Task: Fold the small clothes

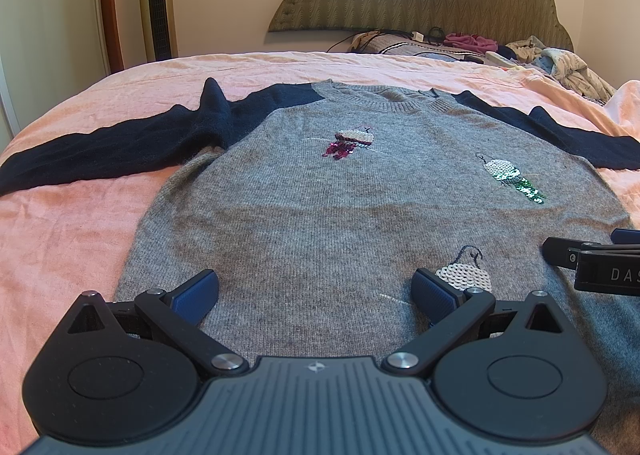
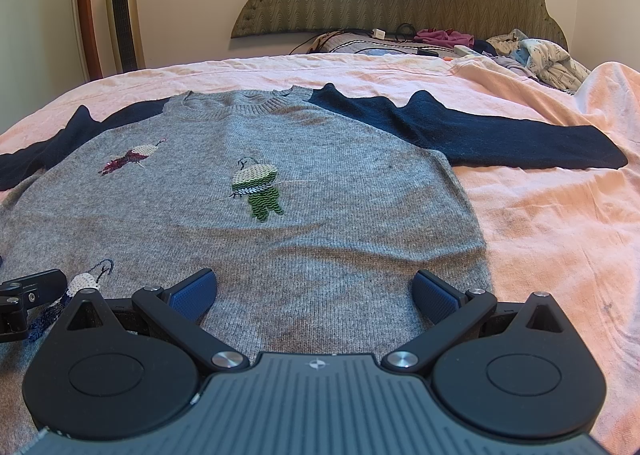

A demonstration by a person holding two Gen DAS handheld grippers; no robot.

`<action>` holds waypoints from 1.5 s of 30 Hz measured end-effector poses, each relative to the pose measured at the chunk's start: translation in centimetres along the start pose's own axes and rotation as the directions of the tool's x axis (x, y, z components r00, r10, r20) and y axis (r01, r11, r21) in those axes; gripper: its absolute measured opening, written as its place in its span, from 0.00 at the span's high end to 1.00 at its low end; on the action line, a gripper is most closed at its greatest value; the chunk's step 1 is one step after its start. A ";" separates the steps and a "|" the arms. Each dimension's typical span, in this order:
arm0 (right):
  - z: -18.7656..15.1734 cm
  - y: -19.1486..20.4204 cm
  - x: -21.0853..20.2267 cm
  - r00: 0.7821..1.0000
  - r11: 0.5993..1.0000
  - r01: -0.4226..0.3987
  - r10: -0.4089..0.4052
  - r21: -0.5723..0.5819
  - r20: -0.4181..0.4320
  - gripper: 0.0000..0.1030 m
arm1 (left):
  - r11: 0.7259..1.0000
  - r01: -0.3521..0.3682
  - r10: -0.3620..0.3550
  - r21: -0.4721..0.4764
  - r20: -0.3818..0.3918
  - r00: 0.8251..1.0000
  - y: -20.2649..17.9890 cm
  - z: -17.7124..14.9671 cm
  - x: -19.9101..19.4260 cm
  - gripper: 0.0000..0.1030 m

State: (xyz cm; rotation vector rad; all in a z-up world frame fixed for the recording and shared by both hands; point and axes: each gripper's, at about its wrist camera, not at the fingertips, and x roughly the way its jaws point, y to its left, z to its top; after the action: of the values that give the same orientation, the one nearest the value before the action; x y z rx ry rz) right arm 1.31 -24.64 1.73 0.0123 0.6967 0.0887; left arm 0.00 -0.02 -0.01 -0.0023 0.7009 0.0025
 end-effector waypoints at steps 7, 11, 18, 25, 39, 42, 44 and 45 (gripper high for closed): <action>0.0 0.0 0.0 1.000 1.000 0.000 0.000 0.000 0.000 0.00 | 1.000 0.000 0.000 0.000 0.000 1.000 0.0 0.0 0.0 0.00; 0.0 0.0 0.1 1.000 1.000 0.000 0.000 0.000 -0.001 0.00 | 1.000 0.000 0.000 0.000 0.000 1.000 0.0 0.0 0.0 0.00; 3.2 -7.2 -1.3 0.968 0.919 -0.247 0.219 0.307 0.122 0.00 | 1.000 0.001 -0.001 -0.001 0.000 1.000 0.0 0.0 0.0 0.00; 6.2 -28.3 0.9 0.956 0.519 -0.285 0.091 0.806 0.280 0.00 | 1.000 0.000 0.000 0.000 0.000 1.000 0.0 0.0 0.0 0.00; 6.6 -39.0 10.0 0.975 0.400 -0.152 -0.087 0.904 0.203 0.27 | 1.000 0.000 0.000 0.000 0.000 1.000 0.0 0.0 0.0 0.00; 8.0 -39.1 10.7 0.977 0.476 -0.111 -0.111 0.872 0.184 0.45 | 1.000 0.000 0.000 0.000 0.000 1.000 0.0 0.0 0.0 0.00; 8.0 -39.3 11.2 0.978 0.488 -0.096 -0.115 0.868 0.173 0.77 | 1.000 0.001 -0.001 -0.001 0.000 1.000 0.0 0.0 0.0 0.00; 7.7 -39.5 11.2 0.977 0.475 -0.104 -0.114 0.874 0.178 0.86 | 1.000 0.001 -0.001 -0.001 0.000 1.000 0.0 0.0 0.0 0.00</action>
State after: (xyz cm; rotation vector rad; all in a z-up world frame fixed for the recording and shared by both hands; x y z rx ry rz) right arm 17.85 -62.84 -1.09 1.0375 0.4518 -0.2996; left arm 0.00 -0.02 -0.02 -0.0032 0.7007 0.0023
